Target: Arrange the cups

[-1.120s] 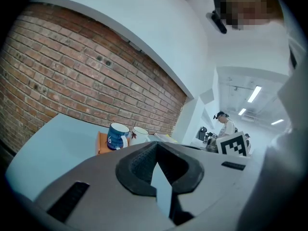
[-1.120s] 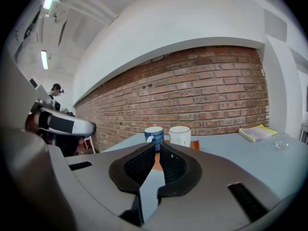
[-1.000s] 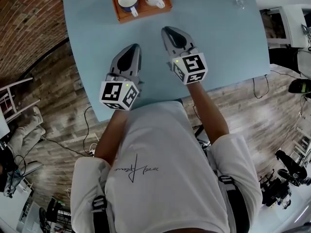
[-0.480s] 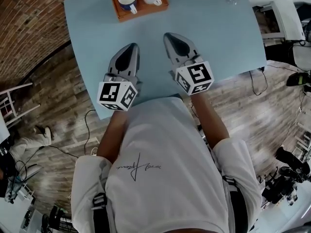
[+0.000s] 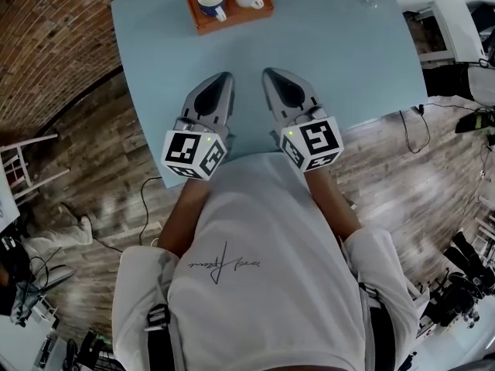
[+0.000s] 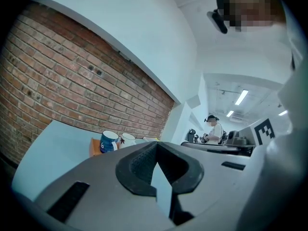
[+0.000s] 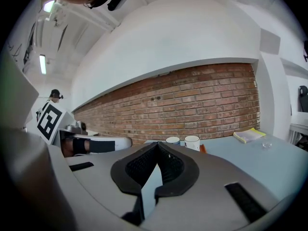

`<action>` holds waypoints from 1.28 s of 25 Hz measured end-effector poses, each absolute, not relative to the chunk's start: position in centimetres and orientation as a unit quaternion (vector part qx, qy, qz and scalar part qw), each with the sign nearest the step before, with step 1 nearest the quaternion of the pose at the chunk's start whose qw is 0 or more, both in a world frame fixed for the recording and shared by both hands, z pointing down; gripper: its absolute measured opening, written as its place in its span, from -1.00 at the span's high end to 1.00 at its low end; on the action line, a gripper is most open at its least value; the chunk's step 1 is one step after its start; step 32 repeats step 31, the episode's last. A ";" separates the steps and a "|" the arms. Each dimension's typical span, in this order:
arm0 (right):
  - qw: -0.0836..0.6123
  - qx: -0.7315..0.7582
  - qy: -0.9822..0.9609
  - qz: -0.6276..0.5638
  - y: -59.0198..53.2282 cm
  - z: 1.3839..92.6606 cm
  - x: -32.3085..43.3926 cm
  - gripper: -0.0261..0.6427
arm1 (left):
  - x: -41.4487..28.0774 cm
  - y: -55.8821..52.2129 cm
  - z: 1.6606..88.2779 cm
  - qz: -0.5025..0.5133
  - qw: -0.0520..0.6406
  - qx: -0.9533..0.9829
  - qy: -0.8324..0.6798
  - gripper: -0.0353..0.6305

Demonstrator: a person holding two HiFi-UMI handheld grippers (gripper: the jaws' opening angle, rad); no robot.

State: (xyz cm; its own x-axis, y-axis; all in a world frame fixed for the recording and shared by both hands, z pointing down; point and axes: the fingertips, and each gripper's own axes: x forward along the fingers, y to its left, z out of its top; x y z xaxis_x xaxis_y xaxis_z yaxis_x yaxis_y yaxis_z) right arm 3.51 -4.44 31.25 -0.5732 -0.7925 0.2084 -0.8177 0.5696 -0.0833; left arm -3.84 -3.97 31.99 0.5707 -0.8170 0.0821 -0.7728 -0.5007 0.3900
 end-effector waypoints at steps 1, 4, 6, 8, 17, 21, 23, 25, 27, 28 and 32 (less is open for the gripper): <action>0.073 0.455 -0.883 0.086 -4.3 31.2 3.5 0.86 | -3.7 -3.9 31.9 -0.056 0.195 0.865 -0.458 0.87; 0.074 0.454 -0.884 0.088 -4.1 31.1 3.4 0.86 | -3.7 -3.8 31.8 -0.057 0.196 0.866 -0.456 0.87; 0.076 0.452 -0.884 0.089 -4.1 31.1 3.4 0.86 | -3.8 -3.8 31.7 -0.059 0.198 0.865 -0.456 0.87; 0.073 0.447 -0.886 0.093 -4.1 31.0 3.4 0.87 | -3.9 -4.0 31.7 -0.061 0.200 0.865 -0.457 0.87; 0.066 0.435 -0.892 0.101 -3.9 30.8 3.4 0.87 | -3.2 -3.9 31.3 -0.057 0.193 0.867 -0.456 0.87; 0.066 0.433 -0.893 0.103 -3.8 31.1 3.2 0.87 | -3.4 -3.8 31.4 -0.053 0.192 0.866 -0.458 0.87; 0.066 0.432 -0.893 0.104 -3.8 31.1 3.1 0.87 | -3.6 -3.8 31.5 -0.050 0.190 0.867 -0.459 0.87; 0.066 0.433 -0.893 0.105 -3.8 31.1 3.1 0.87 | -3.6 -3.8 31.5 -0.047 0.189 0.867 -0.459 0.87; 0.065 0.433 -0.893 0.106 -3.8 31.1 3.2 0.87 | -3.6 -3.8 31.6 -0.045 0.185 0.867 -0.460 0.87; 0.064 0.433 -0.893 0.105 -4.0 31.0 3.2 0.87 | -3.6 -3.9 31.5 -0.044 0.183 0.867 -0.460 0.87; 0.061 0.429 -0.895 0.102 -4.6 30.7 3.0 0.87 | -3.9 -4.6 31.1 -0.045 0.175 0.868 -0.462 0.87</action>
